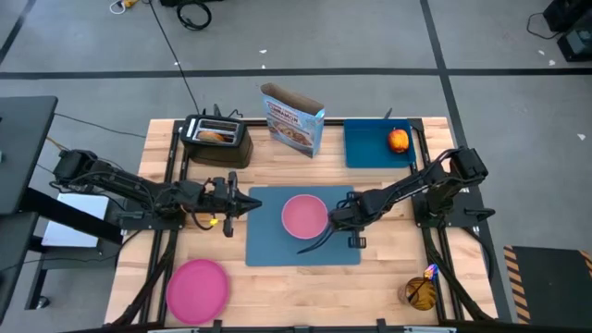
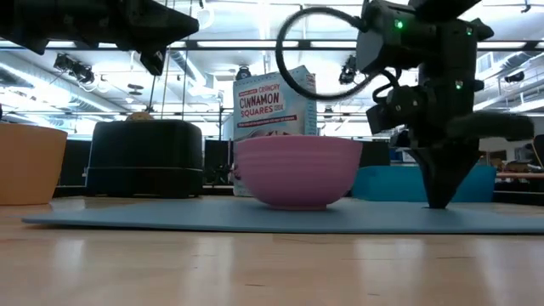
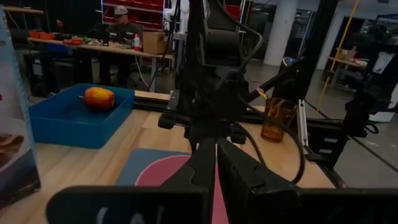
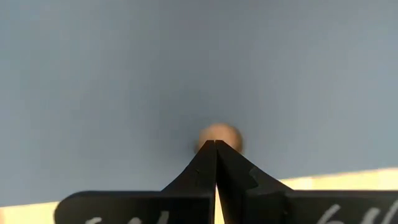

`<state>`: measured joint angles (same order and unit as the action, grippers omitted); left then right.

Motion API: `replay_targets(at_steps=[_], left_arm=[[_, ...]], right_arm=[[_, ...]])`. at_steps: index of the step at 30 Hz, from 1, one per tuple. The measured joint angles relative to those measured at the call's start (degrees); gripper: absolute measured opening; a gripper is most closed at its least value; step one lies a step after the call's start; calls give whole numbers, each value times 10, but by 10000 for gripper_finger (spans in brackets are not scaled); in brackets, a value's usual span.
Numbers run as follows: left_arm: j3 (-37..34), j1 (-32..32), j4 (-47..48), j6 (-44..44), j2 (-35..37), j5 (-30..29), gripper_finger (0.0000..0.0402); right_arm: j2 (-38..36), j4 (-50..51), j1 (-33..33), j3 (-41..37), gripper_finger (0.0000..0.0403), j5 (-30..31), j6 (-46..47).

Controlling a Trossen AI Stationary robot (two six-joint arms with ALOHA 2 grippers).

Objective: Arrange a breakfast setting
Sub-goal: Adjust the blue cutting board on the table

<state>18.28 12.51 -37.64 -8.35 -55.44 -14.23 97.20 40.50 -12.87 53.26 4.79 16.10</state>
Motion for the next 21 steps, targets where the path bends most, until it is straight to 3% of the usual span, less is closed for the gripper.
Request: replay_targets(at_steps=[14,21], left_arm=[[0,0,-2,-4,0,0,25],[0,34,-12,12,0,0,25]], right_arm=[[1,9,-2,2,8,16,13],[2,2,-2,2,8,1,20]])
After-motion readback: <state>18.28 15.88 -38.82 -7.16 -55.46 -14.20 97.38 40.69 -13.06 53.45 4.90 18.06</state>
